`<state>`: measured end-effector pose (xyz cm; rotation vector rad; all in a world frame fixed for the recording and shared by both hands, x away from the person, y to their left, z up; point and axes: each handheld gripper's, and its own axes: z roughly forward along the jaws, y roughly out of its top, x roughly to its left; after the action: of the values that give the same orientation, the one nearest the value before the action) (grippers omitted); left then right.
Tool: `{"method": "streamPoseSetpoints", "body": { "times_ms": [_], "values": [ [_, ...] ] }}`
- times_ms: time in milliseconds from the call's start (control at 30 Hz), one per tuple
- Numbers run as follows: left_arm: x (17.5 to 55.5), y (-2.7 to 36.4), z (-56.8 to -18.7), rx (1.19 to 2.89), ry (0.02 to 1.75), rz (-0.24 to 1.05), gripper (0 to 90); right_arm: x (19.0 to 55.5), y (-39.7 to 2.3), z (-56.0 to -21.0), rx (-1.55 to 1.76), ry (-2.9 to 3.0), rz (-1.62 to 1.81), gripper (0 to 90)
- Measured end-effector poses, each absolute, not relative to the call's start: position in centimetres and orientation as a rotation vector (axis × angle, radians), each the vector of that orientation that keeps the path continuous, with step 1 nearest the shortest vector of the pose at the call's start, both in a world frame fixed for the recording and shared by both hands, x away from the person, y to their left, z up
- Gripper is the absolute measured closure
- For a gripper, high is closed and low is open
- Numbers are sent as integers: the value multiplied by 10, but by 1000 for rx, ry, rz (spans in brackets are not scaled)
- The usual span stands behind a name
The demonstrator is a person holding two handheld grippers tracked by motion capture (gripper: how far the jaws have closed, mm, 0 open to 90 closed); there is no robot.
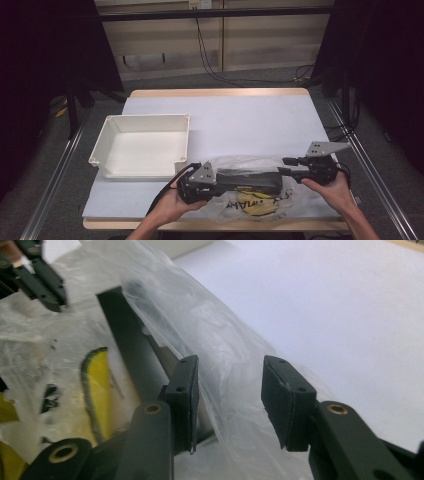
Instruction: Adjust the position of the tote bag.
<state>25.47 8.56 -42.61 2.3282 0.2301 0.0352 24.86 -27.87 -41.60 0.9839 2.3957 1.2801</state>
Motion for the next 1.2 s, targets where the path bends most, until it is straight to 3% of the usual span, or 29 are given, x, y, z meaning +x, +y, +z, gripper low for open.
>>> {"method": "streamPoseSetpoints", "body": {
  "times_ms": [333, 533, 600, 1200],
  "values": [
    [259, 91, -455, 2426, 272, 28, 871, 270, -276, -438, 1001, 2469, 1228, 614],
    [258, 90, -462, 2468, 268, 20, 872, 280, -278, -441, 993, 2488, 1241, 788],
    [259, 90, -464, 2479, 263, 22, 880, 283, -277, -445, 982, 2515, 1217, 899],
    [251, 104, -465, 2492, 267, 55, 900, 329, -282, -481, 1120, 2490, 1058, 900]
  ]
}}
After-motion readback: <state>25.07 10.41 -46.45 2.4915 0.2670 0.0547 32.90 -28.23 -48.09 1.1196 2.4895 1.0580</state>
